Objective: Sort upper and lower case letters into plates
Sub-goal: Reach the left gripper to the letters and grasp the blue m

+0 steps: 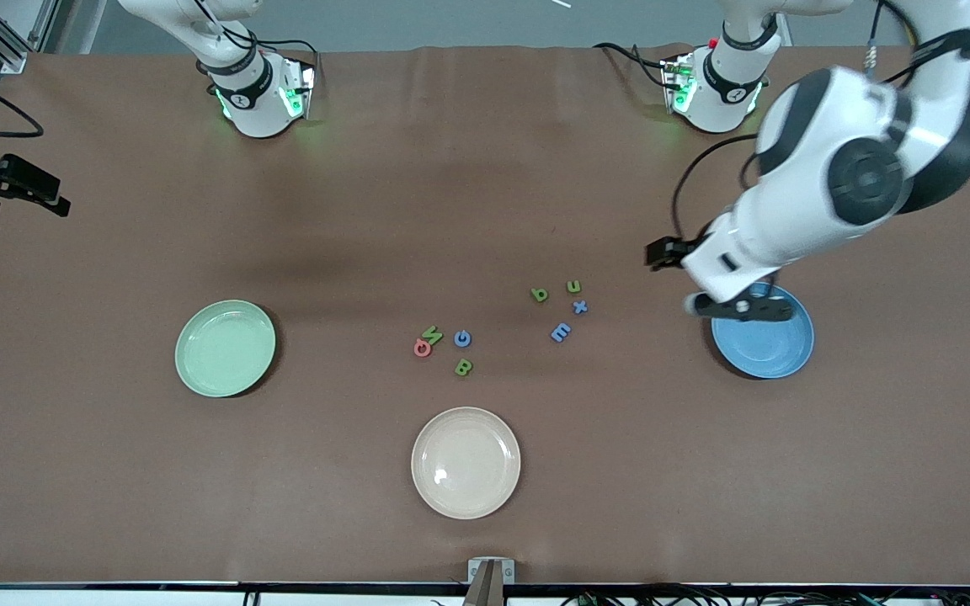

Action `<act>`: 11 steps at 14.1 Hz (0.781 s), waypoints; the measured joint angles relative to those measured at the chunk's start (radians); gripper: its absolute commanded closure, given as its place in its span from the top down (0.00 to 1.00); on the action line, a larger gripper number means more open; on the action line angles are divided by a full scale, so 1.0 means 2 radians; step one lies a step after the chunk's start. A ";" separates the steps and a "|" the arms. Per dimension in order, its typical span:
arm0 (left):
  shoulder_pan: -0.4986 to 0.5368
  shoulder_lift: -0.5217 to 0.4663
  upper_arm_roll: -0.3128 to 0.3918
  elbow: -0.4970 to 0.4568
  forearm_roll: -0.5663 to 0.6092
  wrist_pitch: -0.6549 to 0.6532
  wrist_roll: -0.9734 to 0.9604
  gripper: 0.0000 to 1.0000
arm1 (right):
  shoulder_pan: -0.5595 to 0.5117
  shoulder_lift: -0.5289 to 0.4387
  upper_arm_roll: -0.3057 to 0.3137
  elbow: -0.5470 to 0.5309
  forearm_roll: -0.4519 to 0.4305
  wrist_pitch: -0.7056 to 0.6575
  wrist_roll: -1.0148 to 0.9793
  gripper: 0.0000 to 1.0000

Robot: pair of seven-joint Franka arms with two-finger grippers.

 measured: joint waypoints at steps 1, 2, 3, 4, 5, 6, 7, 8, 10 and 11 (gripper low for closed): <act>-0.012 0.009 0.000 -0.012 0.000 0.029 0.000 1.00 | 0.000 0.000 0.000 0.000 0.000 -0.001 0.000 1.00; -0.025 0.015 0.000 -0.029 0.000 0.065 0.000 1.00 | 0.000 0.000 0.000 0.000 0.000 -0.001 0.000 1.00; -0.037 0.020 0.000 -0.047 0.001 0.102 0.000 1.00 | 0.000 0.000 0.000 0.000 0.000 -0.001 0.000 1.00; -0.049 0.024 0.000 -0.066 0.005 0.136 0.000 1.00 | 0.000 0.000 0.000 0.001 0.000 -0.001 0.000 1.00; -0.061 0.030 0.000 -0.084 0.017 0.164 0.000 1.00 | 0.000 0.000 0.000 0.004 0.000 -0.001 0.000 1.00; -0.070 0.037 0.000 -0.097 0.032 0.183 -0.001 1.00 | 0.000 0.000 0.000 0.007 0.000 -0.001 0.000 1.00; -0.080 0.046 0.000 -0.105 0.043 0.196 -0.001 1.00 | 0.000 0.000 -0.001 0.009 0.000 -0.001 0.000 1.00; -0.088 0.055 0.000 -0.108 0.049 0.203 -0.001 1.00 | -0.001 0.001 -0.002 0.009 0.000 -0.001 0.000 1.00; -0.096 0.072 0.000 -0.108 0.053 0.217 0.000 1.00 | -0.002 0.012 -0.004 0.009 0.000 0.001 0.000 1.00; -0.096 0.081 0.000 -0.109 0.056 0.231 0.001 0.99 | -0.003 0.022 -0.004 0.009 0.000 0.009 0.000 1.00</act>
